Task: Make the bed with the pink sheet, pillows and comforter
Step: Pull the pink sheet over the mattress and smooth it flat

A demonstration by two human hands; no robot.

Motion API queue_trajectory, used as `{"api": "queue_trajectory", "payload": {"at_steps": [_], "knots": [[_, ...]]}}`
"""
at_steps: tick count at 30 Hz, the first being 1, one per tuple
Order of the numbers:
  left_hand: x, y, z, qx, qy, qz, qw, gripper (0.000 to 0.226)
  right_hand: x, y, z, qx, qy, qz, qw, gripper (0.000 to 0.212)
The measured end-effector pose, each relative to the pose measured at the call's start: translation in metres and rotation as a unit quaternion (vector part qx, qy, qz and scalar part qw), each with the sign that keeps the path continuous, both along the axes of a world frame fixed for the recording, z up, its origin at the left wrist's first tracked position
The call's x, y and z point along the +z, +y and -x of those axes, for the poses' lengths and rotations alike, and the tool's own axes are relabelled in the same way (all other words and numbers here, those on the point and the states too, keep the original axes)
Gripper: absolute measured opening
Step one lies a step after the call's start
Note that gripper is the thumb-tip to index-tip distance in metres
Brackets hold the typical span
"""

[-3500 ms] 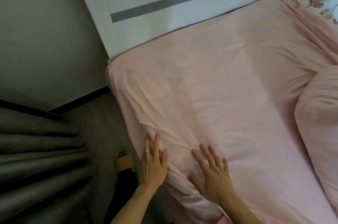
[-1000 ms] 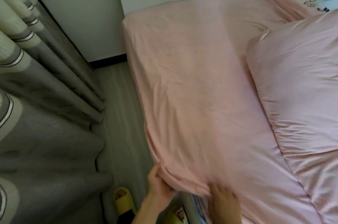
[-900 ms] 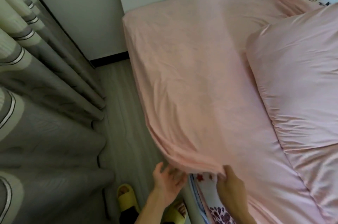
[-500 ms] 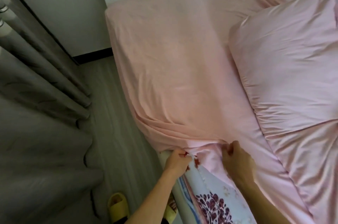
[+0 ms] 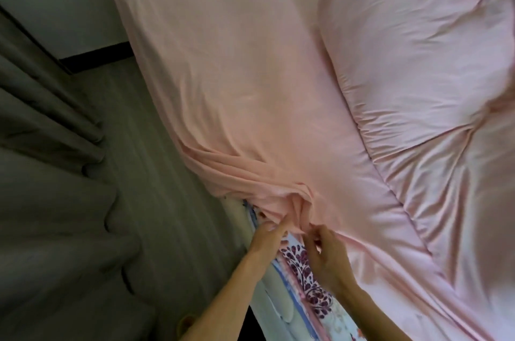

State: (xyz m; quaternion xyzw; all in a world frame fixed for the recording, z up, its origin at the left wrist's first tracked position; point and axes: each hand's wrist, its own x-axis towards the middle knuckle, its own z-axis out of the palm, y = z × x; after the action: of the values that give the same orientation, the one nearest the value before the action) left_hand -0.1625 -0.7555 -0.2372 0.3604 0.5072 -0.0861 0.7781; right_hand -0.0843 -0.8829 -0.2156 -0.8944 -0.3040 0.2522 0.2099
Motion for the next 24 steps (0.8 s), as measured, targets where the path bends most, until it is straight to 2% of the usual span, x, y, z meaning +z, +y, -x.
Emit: {"api": "queue_trajectory", "payload": {"at_steps": [2,6,9,11,13,16,18,21,24], "knots": [[0.008,-0.007,0.008,0.042,-0.001,0.04,0.998,0.017,0.009,-0.008,0.019,0.015,-0.006,0.005,1.0,0.013],[0.013,-0.019,0.046,0.041,0.0,-0.032,0.999,0.038,0.029,-0.015,0.056,-0.058,0.0,-0.017,0.998,0.017],[0.023,-0.031,0.084,0.076,-0.005,0.042,0.996,0.021,0.036,-0.022,0.083,-0.044,0.012,0.01,0.999,0.019],[0.028,-0.038,0.111,0.121,-0.01,0.101,0.987,0.014,0.04,-0.024,0.106,-0.027,0.051,0.04,0.998,0.019],[0.029,-0.045,0.136,0.165,-0.007,0.128,0.978,0.023,0.044,-0.024,0.129,-0.002,0.086,0.063,0.994,0.02],[0.033,-0.056,0.165,0.235,-0.002,0.155,0.96,0.012,0.051,-0.026,0.156,0.006,0.155,0.073,0.985,0.021],[0.037,-0.064,0.182,0.263,-0.002,0.16,0.952,0.017,0.051,-0.028,0.166,-0.011,0.175,0.07,0.982,0.02],[0.036,-0.071,0.204,0.229,0.008,0.138,0.964,0.019,0.05,-0.033,0.172,-0.057,0.162,0.057,0.984,0.016],[0.027,-0.076,0.215,0.194,0.035,0.091,0.976,0.027,0.043,-0.037,0.173,-0.032,0.124,0.074,0.989,0.01]]}}
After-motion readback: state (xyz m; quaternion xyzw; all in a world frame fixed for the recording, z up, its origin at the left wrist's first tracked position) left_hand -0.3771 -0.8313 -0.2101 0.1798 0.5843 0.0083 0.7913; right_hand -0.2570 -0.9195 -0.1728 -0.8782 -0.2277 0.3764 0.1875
